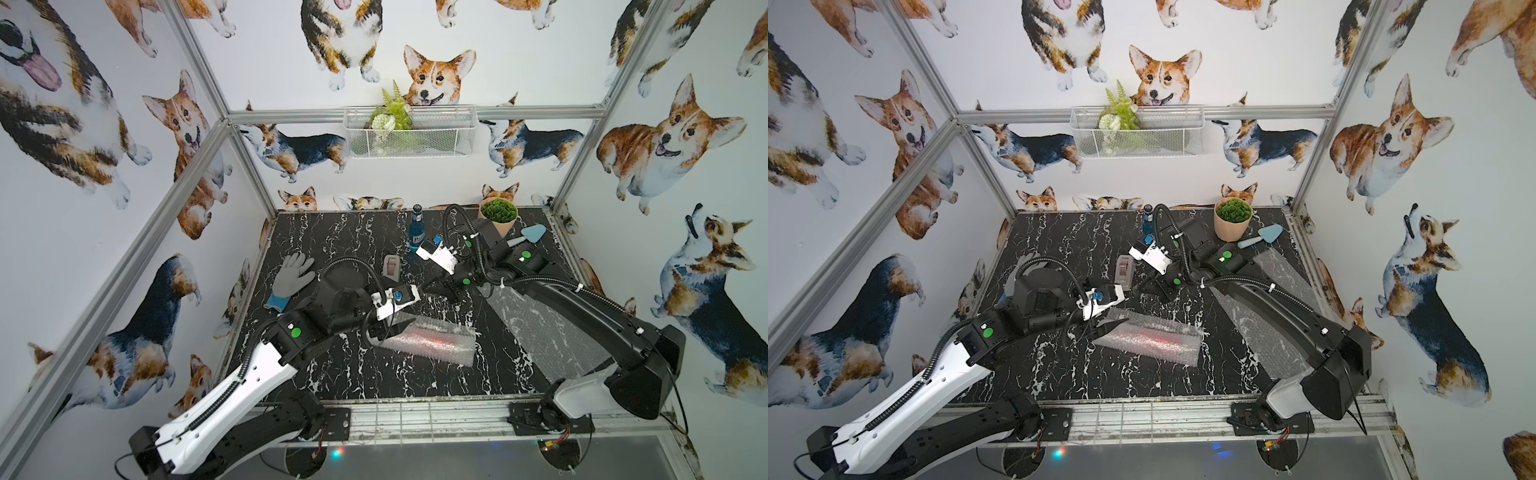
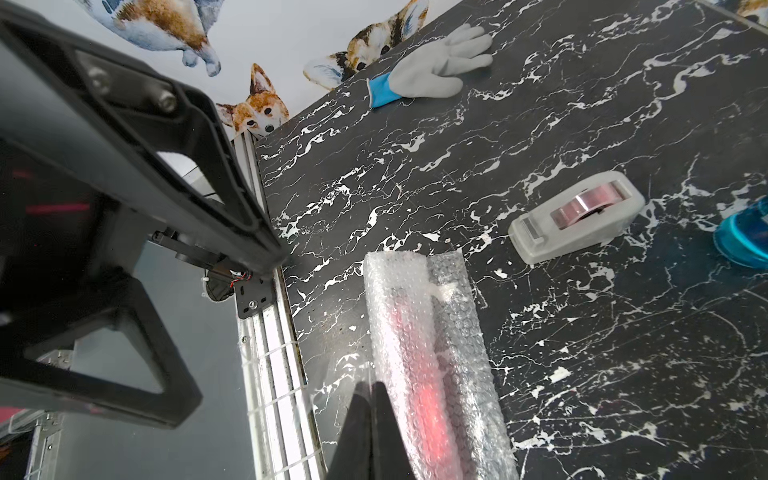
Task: Wrap wine bottles in bubble wrap
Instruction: Tear off the tape using the Tape Cutter.
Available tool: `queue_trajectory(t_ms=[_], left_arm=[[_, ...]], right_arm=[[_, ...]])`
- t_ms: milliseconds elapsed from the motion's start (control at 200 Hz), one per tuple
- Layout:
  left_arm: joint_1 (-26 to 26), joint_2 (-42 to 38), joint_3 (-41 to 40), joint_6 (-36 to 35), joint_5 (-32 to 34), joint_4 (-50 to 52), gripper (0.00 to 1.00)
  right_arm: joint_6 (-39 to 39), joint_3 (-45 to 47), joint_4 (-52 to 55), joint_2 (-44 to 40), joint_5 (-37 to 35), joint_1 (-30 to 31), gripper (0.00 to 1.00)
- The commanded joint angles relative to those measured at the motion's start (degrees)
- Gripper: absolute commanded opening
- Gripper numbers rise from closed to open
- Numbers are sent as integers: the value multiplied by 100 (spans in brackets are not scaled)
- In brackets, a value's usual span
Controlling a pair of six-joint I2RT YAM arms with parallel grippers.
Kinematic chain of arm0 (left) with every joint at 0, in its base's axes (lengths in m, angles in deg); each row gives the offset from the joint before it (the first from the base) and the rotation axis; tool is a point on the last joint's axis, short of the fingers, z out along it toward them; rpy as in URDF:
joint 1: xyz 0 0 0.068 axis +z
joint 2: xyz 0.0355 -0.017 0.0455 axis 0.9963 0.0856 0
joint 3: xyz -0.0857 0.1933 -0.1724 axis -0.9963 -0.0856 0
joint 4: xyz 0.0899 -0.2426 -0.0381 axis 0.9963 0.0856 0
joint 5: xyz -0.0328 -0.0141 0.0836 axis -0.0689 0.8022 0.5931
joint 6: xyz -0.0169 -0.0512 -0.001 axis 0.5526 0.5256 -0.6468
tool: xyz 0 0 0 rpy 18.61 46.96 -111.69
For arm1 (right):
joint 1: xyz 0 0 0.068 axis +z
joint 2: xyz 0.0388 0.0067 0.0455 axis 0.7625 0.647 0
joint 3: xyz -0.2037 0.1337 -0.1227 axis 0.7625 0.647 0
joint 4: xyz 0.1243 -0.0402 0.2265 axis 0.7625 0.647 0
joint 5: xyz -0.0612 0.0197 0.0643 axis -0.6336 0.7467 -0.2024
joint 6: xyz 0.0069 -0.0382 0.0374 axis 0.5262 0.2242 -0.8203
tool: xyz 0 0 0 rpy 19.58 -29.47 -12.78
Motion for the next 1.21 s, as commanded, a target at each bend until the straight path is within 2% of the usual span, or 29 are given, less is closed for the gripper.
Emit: queue_trajectory(t_ms=[0,105,245,375,486,581,661,801,906,996,1116,1206], left_arm=[[-408,72,-84,-269,1338,-685,77],[-754,223,-75,-450,2062,-817,75],[-813,394,-23,-370,2346,-869,68],[-813,435,30,-279,2279,-812,60],[-813,446,86,-246,2313,-807,47],[-815,448,119,-216,2185,-793,46],[-816,458,136,-207,2049,-803,38],[-816,505,162,-167,1891,-747,35],[-813,543,235,-150,1850,-658,24],[-812,586,278,-138,1795,-569,20],[-814,606,321,-111,1773,-485,2],[-813,606,363,-90,1748,-413,0]], right_arm=[[-249,-166,354,109,-22,24,0],[-304,-293,465,191,-102,68,0],[-300,-390,558,237,-112,89,0],[-321,-402,567,220,-148,86,0],[-313,-387,584,219,-175,95,0],[-313,-388,583,201,-175,121,0],[-313,-387,601,186,-183,130,0],[-312,-388,621,156,-184,138,0],[-311,-379,621,126,-192,142,0],[-320,-378,588,97,-158,147,0],[-319,-353,585,56,-157,156,0],[-313,-314,569,28,-164,156,0]])
